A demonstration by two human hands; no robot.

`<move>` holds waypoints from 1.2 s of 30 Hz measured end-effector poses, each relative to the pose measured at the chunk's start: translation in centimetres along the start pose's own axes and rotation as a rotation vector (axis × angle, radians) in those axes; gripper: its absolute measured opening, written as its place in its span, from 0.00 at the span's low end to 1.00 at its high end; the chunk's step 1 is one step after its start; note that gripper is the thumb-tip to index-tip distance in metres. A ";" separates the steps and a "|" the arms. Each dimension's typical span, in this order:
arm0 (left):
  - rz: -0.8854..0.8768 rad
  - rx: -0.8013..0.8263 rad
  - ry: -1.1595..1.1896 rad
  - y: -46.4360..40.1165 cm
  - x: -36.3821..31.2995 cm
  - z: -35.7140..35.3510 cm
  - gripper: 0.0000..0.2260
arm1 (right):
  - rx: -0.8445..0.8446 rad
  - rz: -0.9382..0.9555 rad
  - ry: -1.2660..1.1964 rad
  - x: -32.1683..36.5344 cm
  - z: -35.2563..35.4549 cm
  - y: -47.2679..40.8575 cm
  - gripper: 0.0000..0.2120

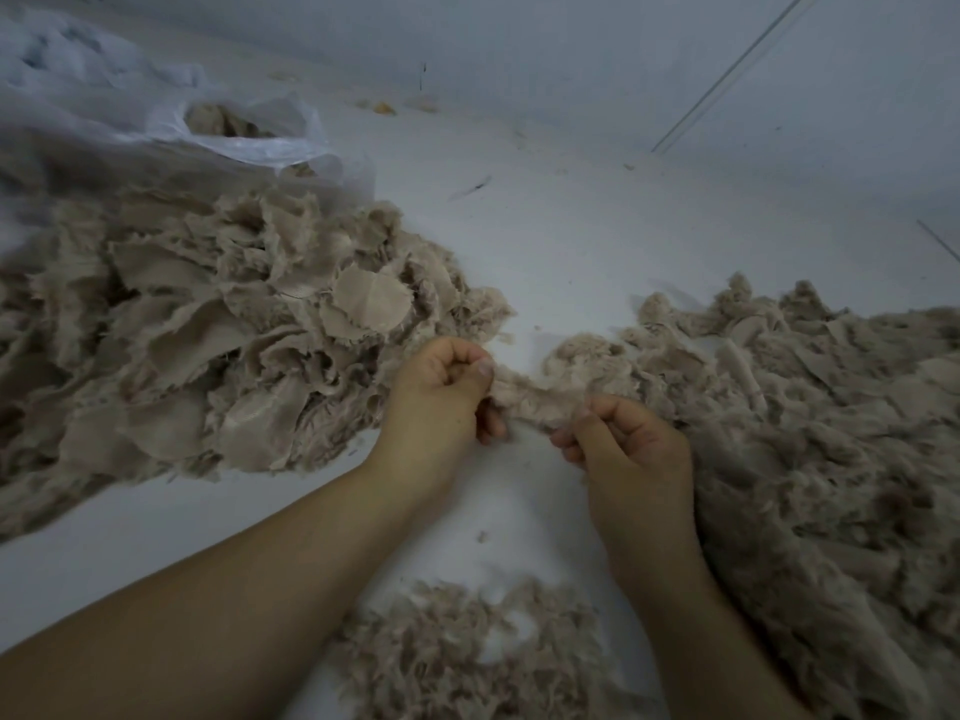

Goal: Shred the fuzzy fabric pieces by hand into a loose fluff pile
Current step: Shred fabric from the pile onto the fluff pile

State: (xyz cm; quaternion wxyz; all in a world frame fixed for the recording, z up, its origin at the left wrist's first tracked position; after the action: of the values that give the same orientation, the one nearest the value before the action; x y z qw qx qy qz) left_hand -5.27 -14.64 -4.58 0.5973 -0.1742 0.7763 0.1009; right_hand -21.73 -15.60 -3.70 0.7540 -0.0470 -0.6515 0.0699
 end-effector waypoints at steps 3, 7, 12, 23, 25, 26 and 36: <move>-0.003 0.096 0.026 0.4 -0.3 -0.4 0.11 | -0.012 -0.003 -0.087 0.2 0.1 0.0 0.17; -0.001 0.234 -0.029 0.8 -0.6 -1.2 0.03 | 0.025 0.019 -0.105 0.4 0.0 0.0 0.16; 0.037 0.290 -0.137 0.3 -0.7 -2.0 0.12 | 0.133 0.106 -0.051 0.6 -0.7 0.2 0.16; -0.012 0.160 -0.035 0.0 -0.3 -1.4 0.09 | 0.163 0.117 0.105 0.3 -0.6 0.1 0.14; -0.012 0.106 0.021 0.0 -0.4 -1.1 0.09 | 0.129 0.090 0.081 0.2 -0.4 0.0 0.16; -0.012 0.091 0.050 0.0 -0.4 -1.1 0.09 | 0.108 0.077 0.065 0.1 -0.3 0.0 0.16; -0.084 -0.067 0.102 0.3 -1.1 0.1 0.08 | -0.024 0.030 -0.086 -0.8 0.3 -0.2 0.19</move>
State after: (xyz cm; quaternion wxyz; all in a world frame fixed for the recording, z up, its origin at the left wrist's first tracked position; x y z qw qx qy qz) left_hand -5.05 -14.19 -3.53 0.5546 -0.2316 0.7938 0.0928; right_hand -22.14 -15.96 -4.38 0.7234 -0.0628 -0.6834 0.0756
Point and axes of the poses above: each hand's wrist, its own y-axis away from the middle knuckle, its own z-axis out of the back of the hand, x = y × z, the point moved 4 cm from there along -y, towards the middle knuckle, and after that the axes turned 2 degrees about y, right-handed, at the moved point
